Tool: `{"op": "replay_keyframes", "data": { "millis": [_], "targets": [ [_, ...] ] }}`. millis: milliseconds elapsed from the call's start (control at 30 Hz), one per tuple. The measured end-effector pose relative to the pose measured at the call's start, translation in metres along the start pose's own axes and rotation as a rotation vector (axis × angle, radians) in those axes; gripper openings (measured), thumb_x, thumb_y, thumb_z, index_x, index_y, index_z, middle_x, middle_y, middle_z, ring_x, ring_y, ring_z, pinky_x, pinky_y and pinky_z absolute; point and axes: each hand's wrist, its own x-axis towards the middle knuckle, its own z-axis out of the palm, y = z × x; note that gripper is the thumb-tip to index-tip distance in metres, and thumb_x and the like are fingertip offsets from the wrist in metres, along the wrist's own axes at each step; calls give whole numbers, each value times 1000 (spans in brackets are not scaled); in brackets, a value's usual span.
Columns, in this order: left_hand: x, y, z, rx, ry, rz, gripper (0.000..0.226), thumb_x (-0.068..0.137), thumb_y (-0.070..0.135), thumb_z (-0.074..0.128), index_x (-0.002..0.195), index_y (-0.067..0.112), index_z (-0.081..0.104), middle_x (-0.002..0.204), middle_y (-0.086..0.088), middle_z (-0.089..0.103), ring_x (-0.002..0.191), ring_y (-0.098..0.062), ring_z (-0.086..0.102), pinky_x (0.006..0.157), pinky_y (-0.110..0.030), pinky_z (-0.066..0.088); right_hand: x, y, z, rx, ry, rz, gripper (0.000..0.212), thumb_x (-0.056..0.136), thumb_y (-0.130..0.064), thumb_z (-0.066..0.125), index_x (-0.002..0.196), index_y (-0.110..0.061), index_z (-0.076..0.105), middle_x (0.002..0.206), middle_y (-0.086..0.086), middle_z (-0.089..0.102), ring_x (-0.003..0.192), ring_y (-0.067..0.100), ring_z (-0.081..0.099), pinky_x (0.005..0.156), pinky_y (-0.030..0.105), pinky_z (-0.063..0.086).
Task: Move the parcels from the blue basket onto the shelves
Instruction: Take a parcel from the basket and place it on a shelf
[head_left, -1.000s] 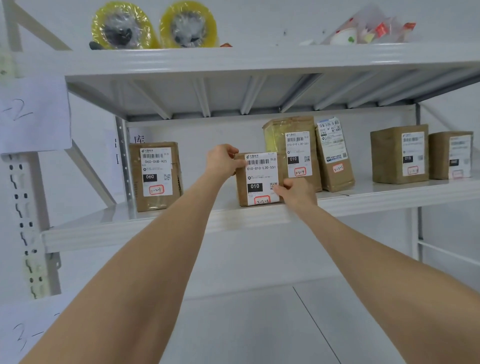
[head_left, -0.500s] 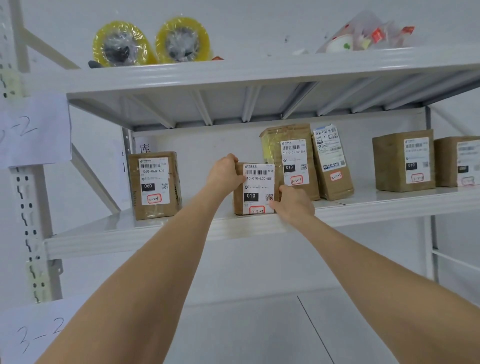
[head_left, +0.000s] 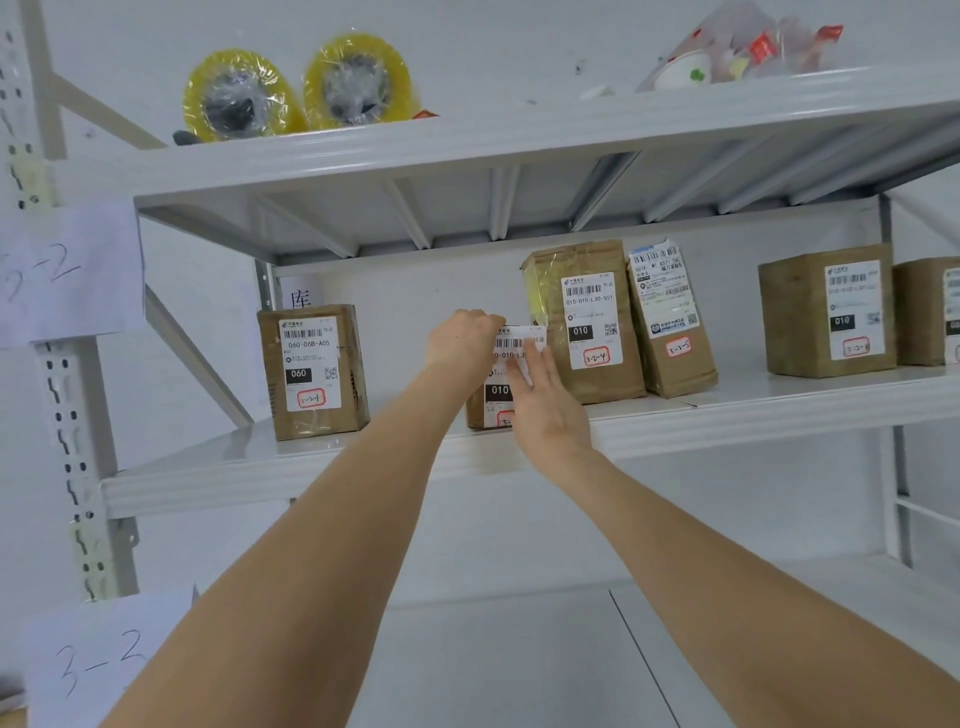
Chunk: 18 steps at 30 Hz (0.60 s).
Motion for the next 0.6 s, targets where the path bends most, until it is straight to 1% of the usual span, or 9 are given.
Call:
{"op": "replay_keyframes", "data": {
  "millis": [167,367,533,600],
  "targets": [
    [2,-1,2,-16,-5,-14,39,89,11,60,127,20,54,117,-4,59,111,-24,53,79,-34,46,-1,-3,10,8,6,-6,69,98,-4,47,153,-16,8,161,5,-16,149,22,-10,105,32,38],
    [7,-5,8,-25,-5,-3,36,88,4,59,121,16,58,113,-7,61,107,-27,56,80,-35,48,8,-8,16,24,-5,9,67,96,-5,50,152,-14,14,161,6,-14,149,23,-6,105,35,39],
    [16,-10,16,-34,-18,-23,39,88,2,57,124,18,57,114,-8,61,108,-27,56,76,-32,45,17,-10,23,30,-33,24,60,98,-10,47,151,-12,18,161,6,-11,149,23,-5,104,38,40],
    [19,-13,21,-41,-22,-28,41,89,2,56,126,18,56,115,-8,60,110,-27,55,76,-32,45,22,-11,25,31,-48,27,58,99,-13,46,151,-12,19,161,6,-11,149,22,-5,104,40,41]
  ]
}}
